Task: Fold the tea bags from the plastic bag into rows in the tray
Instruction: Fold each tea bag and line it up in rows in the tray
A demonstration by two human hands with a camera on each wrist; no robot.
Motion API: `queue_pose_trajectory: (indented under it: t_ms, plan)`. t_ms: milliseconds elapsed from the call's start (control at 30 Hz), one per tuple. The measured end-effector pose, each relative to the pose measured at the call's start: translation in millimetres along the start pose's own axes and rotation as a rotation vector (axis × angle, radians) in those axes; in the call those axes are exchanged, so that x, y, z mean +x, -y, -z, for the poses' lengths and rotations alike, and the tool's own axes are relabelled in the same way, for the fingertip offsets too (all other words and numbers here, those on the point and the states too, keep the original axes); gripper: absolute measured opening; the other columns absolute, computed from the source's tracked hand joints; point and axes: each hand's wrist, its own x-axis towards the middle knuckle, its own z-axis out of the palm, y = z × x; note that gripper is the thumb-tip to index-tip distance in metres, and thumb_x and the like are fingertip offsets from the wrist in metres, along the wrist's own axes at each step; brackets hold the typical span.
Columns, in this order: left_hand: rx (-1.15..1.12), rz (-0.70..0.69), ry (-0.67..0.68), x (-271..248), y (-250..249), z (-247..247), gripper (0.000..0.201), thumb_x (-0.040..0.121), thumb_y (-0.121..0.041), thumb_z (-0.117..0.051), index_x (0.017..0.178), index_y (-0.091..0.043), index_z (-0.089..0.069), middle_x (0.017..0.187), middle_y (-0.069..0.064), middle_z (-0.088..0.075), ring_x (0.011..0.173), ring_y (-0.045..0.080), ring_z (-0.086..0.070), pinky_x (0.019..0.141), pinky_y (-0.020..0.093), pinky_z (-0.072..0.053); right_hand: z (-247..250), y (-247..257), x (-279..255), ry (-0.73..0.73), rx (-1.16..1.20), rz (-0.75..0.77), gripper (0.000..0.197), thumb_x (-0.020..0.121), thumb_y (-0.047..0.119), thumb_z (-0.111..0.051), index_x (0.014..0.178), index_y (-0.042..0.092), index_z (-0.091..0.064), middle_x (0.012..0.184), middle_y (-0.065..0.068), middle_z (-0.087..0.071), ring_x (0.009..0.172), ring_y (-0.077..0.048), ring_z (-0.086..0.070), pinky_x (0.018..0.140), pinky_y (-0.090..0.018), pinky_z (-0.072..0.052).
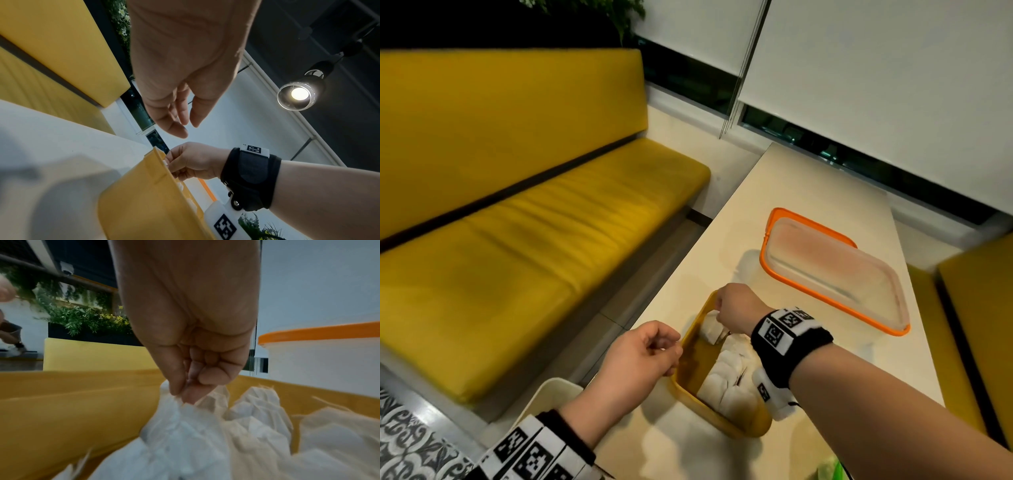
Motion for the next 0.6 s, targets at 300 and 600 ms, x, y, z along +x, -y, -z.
queue_pose_trajectory:
  t_ms: [300, 600]
  plan:
    - [0.0, -0.026, 0.014, -1.0, -0.6, 0.0, 0.009, 0.084, -0.008, -0.067, 0.086, -0.017, -0.068, 0.073, 0.004, -0.068, 0.067, 0.018, -0.067, 0.067, 0.028, -0.059, 15.2, 0.3, -16.0, -0.025, -0.017, 0.017, 0.029, 0.095, 0.007, -0.043, 0.119, 0.0, -0.058, 0.124, -0.015, -0.058, 0.114, -0.029, -0.055, 0.091, -0.032, -0.043]
    - [0.046, -0.084, 0.13, -0.9, -4.8, -21.1, 0.011, 0.083, -0.011, -0.068, 0.087, -0.022, -0.07, 0.079, 0.002, -0.071, 0.074, 0.02, -0.069, 0.074, 0.036, -0.059, 22.6, -89.9, -177.5, -0.34, 0.731, -0.05, 0.006, 0.087, 0.016, -0.062, 0.087, 0.019, -0.068, 0.077, 0.0, -0.069, 0.071, -0.012, -0.064, 0.062, -0.02, -0.047]
